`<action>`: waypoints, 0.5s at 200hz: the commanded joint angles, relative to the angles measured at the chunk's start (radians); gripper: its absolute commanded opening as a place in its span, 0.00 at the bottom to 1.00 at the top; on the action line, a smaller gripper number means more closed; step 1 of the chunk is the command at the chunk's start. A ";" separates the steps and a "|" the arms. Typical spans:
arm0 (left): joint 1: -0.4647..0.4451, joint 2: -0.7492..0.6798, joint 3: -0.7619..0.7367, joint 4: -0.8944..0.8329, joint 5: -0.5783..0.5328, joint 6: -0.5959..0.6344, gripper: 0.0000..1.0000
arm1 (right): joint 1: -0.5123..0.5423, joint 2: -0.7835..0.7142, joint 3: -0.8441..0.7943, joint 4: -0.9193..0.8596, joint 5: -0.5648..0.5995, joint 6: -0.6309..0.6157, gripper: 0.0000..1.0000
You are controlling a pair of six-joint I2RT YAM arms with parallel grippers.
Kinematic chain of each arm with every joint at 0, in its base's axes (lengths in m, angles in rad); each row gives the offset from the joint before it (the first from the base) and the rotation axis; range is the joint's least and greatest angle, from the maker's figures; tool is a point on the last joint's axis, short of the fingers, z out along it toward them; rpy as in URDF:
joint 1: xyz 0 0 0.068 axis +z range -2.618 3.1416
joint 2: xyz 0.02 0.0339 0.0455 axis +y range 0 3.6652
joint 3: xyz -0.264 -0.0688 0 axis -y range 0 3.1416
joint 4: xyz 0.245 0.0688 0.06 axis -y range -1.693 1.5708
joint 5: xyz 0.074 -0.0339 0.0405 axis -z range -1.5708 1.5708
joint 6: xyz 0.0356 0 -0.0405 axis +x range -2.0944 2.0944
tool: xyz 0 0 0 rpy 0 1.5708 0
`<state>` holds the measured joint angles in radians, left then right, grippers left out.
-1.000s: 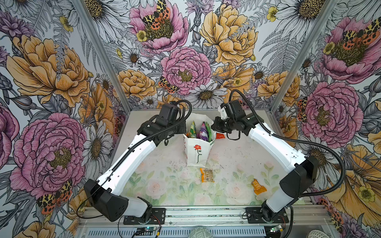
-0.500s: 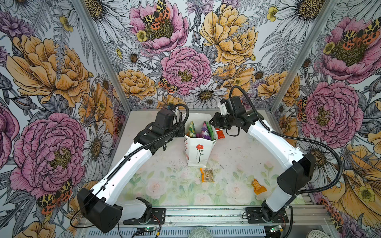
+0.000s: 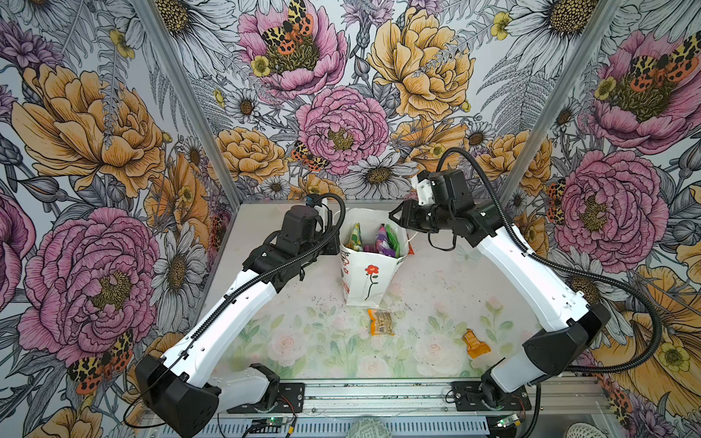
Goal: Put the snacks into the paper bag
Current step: 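Open the right gripper and draw it back from the paper bag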
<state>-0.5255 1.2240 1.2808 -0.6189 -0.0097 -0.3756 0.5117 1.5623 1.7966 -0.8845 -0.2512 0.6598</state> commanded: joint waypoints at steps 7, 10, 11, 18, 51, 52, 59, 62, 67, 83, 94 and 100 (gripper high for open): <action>-0.004 -0.023 0.007 0.087 -0.014 0.001 0.00 | -0.010 -0.089 0.031 -0.006 -0.022 -0.042 0.45; -0.003 -0.021 0.008 0.083 -0.017 0.001 0.00 | -0.013 -0.096 0.029 -0.007 -0.019 -0.046 0.45; -0.003 -0.020 0.008 0.082 -0.020 0.001 0.00 | -0.015 -0.099 0.029 -0.007 -0.017 -0.048 0.45; -0.003 -0.015 0.014 0.071 -0.031 0.001 0.00 | -0.028 -0.120 0.023 -0.007 -0.004 -0.057 0.45; -0.001 0.002 0.029 0.042 -0.062 -0.001 0.00 | -0.206 -0.232 -0.072 -0.005 0.062 -0.070 0.50; 0.000 0.002 0.029 0.042 -0.063 0.000 0.00 | -0.213 -0.235 -0.077 -0.005 0.061 -0.069 0.50; 0.000 0.004 0.029 0.042 -0.065 -0.002 0.00 | -0.268 -0.253 -0.107 -0.005 0.056 -0.064 0.51; 0.002 0.004 0.029 0.041 -0.067 -0.003 0.00 | -0.292 -0.260 -0.121 -0.004 0.052 -0.061 0.51; 0.003 0.004 0.029 0.041 -0.068 -0.002 0.00 | -0.329 -0.271 -0.145 -0.002 0.046 -0.058 0.51; 0.006 0.009 0.031 0.037 -0.073 -0.002 0.00 | -0.438 -0.295 -0.230 0.009 0.013 -0.041 0.51; 0.010 0.009 0.031 0.037 -0.072 -0.003 0.00 | -0.499 -0.307 -0.306 0.040 -0.027 -0.025 0.51; 0.011 0.011 0.031 0.038 -0.069 -0.003 0.00 | -0.525 -0.308 -0.348 0.059 -0.050 -0.019 0.51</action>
<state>-0.5251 1.2350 1.2808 -0.6235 -0.0502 -0.3756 0.0681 1.2484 1.5753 -0.8627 -0.2382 0.6136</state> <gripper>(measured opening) 0.050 0.513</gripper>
